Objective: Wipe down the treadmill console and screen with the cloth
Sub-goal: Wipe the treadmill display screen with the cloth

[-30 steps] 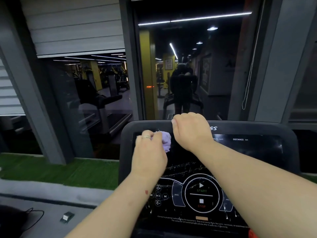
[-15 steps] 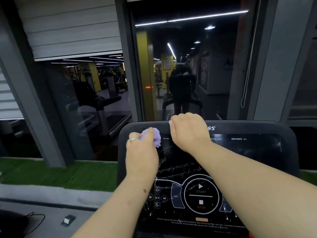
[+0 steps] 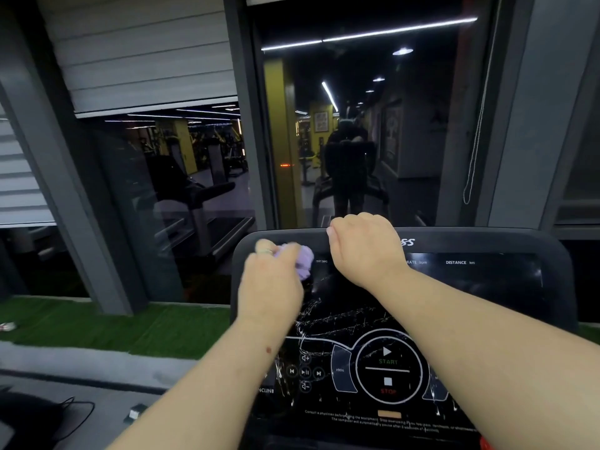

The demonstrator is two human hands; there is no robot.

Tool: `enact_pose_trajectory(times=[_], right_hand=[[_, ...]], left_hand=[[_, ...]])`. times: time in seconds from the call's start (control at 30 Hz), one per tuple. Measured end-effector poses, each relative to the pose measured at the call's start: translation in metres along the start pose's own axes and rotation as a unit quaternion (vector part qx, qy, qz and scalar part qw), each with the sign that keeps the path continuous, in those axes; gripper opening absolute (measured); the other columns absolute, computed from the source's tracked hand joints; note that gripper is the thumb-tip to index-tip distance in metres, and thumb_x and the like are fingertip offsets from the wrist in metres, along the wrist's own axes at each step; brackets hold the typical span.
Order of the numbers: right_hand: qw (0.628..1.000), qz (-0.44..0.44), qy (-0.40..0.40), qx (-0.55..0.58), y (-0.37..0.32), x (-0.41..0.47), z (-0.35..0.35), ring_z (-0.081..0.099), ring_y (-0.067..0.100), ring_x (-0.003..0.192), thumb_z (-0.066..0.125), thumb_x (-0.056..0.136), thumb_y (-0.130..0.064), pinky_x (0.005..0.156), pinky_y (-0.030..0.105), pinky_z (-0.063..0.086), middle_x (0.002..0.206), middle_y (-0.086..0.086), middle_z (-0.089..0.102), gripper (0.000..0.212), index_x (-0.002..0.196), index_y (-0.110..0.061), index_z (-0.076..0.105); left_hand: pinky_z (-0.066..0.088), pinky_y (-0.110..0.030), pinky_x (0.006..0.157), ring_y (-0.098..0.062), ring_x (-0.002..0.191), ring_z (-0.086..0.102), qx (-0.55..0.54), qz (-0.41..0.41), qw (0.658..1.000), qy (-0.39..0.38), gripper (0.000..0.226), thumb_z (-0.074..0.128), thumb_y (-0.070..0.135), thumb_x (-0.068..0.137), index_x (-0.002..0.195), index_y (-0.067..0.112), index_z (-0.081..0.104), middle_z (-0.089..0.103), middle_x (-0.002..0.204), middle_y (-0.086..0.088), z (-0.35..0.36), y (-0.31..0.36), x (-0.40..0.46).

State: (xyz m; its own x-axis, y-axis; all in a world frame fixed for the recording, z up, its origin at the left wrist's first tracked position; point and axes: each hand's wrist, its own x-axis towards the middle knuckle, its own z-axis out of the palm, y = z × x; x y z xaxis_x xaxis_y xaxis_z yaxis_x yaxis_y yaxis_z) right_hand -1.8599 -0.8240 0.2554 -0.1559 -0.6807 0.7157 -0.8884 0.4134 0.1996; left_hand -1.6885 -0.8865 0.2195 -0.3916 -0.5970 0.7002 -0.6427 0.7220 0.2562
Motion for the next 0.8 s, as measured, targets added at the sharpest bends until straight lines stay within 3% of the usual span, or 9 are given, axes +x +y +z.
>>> enact_pose_trajectory(times=[0.1,0.27,0.4,0.5,0.57,0.7,0.8], right_hand=[[1.000,0.001,0.000,0.000,0.000,0.000,0.001,0.042,0.021,0.065,0.028,0.104,-0.037,0.063,0.036,0.032,0.072,-0.005,0.058,0.035,0.079,-0.026,0.049],[1.000,0.000,0.002,0.001,-0.001,0.000,0.000,0.043,0.021,0.065,0.029,0.105,-0.036,0.063,0.036,0.032,0.073,-0.005,0.059,0.032,0.079,-0.025,0.046],[1.000,0.004,0.004,-0.002,0.001,0.001,0.001,0.041,0.022,0.065,0.029,0.104,-0.037,0.063,0.037,0.032,0.074,-0.003,0.062,0.035,0.080,-0.025,0.053],[1.000,-0.004,0.002,-0.005,0.000,0.001,0.002,0.041,0.022,0.065,0.026,0.103,-0.036,0.063,0.036,0.031,0.075,-0.003,0.062,0.034,0.080,-0.025,0.048],[1.000,-0.005,0.004,-0.003,-0.001,0.000,0.002,0.039,0.022,0.065,0.025,0.103,-0.036,0.062,0.036,0.030,0.075,-0.002,0.062,0.034,0.080,-0.025,0.048],[1.000,0.000,0.011,-0.005,0.000,0.000,0.004,0.039,0.023,0.064,0.030,0.103,-0.035,0.061,0.036,0.032,0.073,-0.001,0.062,0.037,0.081,-0.023,0.057],[1.000,-0.006,0.008,-0.006,0.000,0.001,0.002,0.040,0.022,0.065,0.030,0.104,-0.036,0.062,0.036,0.032,0.074,-0.003,0.060,0.032,0.079,-0.025,0.047]], left_hand=[[0.043,-0.036,0.058,-0.030,0.069,0.049,-0.020,-0.079,0.996,0.039,0.031,0.053,0.004,0.087,0.108,0.019,0.069,0.046,0.099,-0.007,-0.004,-0.005,0.006],[0.041,-0.035,0.056,-0.025,0.073,0.045,-0.003,0.045,0.999,-0.018,0.036,0.057,0.004,0.084,0.114,0.022,0.066,0.046,0.099,-0.005,0.008,0.012,-0.019],[0.041,-0.035,0.060,-0.028,0.069,0.049,-0.024,-0.054,0.998,0.033,0.030,0.055,0.005,0.086,0.106,0.021,0.070,0.048,0.098,-0.007,-0.003,0.001,0.014],[0.031,-0.032,0.051,-0.025,0.063,0.039,0.001,0.010,1.000,0.003,0.032,0.060,-0.004,0.076,0.102,0.015,0.067,0.045,0.092,-0.009,0.008,0.020,-0.006],[0.032,-0.033,0.053,-0.024,0.067,0.040,0.016,0.047,0.999,0.000,0.034,0.060,-0.001,0.079,0.107,0.017,0.070,0.049,0.097,-0.010,0.007,0.013,-0.002],[0.034,-0.031,0.056,-0.025,0.065,0.042,-0.004,-0.046,0.998,0.047,0.030,0.056,0.003,0.084,0.103,0.018,0.073,0.049,0.096,-0.010,-0.005,-0.003,0.022],[0.028,-0.032,0.053,-0.023,0.066,0.039,0.029,0.048,0.998,-0.014,0.034,0.057,0.004,0.083,0.114,0.015,0.066,0.042,0.091,-0.008,0.009,0.017,-0.004]])
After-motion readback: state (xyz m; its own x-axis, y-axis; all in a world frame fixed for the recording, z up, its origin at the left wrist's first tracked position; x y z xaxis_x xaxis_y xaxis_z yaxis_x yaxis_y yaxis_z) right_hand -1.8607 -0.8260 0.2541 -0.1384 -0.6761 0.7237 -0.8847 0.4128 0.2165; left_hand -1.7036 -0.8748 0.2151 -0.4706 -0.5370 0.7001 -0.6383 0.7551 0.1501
